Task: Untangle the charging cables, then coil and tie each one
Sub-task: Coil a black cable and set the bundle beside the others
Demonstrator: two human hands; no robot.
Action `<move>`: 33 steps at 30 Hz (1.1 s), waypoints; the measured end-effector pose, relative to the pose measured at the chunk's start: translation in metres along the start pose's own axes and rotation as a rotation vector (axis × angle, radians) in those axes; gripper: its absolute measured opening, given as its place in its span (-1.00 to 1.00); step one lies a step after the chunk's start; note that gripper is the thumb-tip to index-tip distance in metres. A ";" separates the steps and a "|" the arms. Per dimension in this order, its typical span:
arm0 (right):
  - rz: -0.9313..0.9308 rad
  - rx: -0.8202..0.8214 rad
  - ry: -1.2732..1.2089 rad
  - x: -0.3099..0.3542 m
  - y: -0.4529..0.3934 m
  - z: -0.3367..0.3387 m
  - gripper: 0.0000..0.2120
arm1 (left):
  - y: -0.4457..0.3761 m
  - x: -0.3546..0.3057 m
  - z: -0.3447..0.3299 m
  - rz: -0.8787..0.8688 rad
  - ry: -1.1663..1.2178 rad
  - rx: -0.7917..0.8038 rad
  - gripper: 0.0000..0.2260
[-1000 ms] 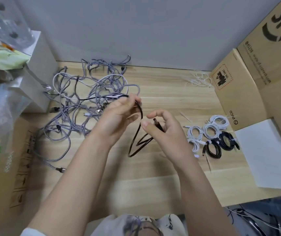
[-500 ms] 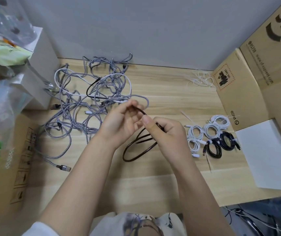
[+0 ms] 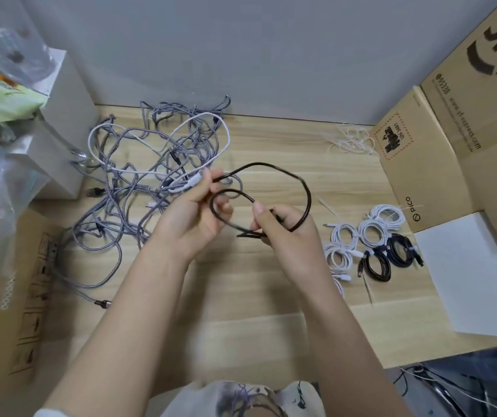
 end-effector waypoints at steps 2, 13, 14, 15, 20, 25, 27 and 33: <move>-0.054 0.003 -0.018 -0.009 -0.004 -0.006 -0.81 | 0.007 0.006 -0.005 0.016 -0.112 0.008 -0.78; -0.146 -0.053 -0.239 -0.011 -0.011 -0.009 -0.84 | 0.022 0.011 -0.002 0.015 -0.639 0.021 -0.76; -0.157 -0.071 -0.234 -0.012 -0.012 -0.008 -0.79 | 0.021 0.012 -0.001 0.023 -0.668 0.019 -0.77; -0.164 -0.083 -0.226 -0.013 -0.012 -0.007 -0.72 | 0.021 0.014 0.000 0.031 -0.692 0.024 -0.78; -0.184 -0.037 -0.245 -0.014 -0.012 -0.009 -0.72 | 0.010 0.007 0.013 0.099 -0.615 -0.003 -0.81; -0.191 -0.082 -0.405 -0.004 -0.010 0.000 -0.64 | -0.018 -0.021 0.033 0.157 -0.328 -0.095 -0.77; -0.170 -0.109 -0.422 0.001 -0.008 0.007 -0.61 | -0.032 -0.033 0.037 0.134 -0.262 -0.131 -0.75; -0.158 -0.185 -0.467 0.000 -0.011 0.024 -0.58 | -0.044 -0.067 0.054 -0.049 -0.336 -0.399 -0.80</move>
Point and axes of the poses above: each hand's wrist, its own y-axis away from the middle knuckle, its own z-axis out of the back of the hand, x = y × z, the point moved 6 cm from there along -y, towards the middle knuckle, and after that the axes turned 8 degrees about z, right-handed, at the moved point
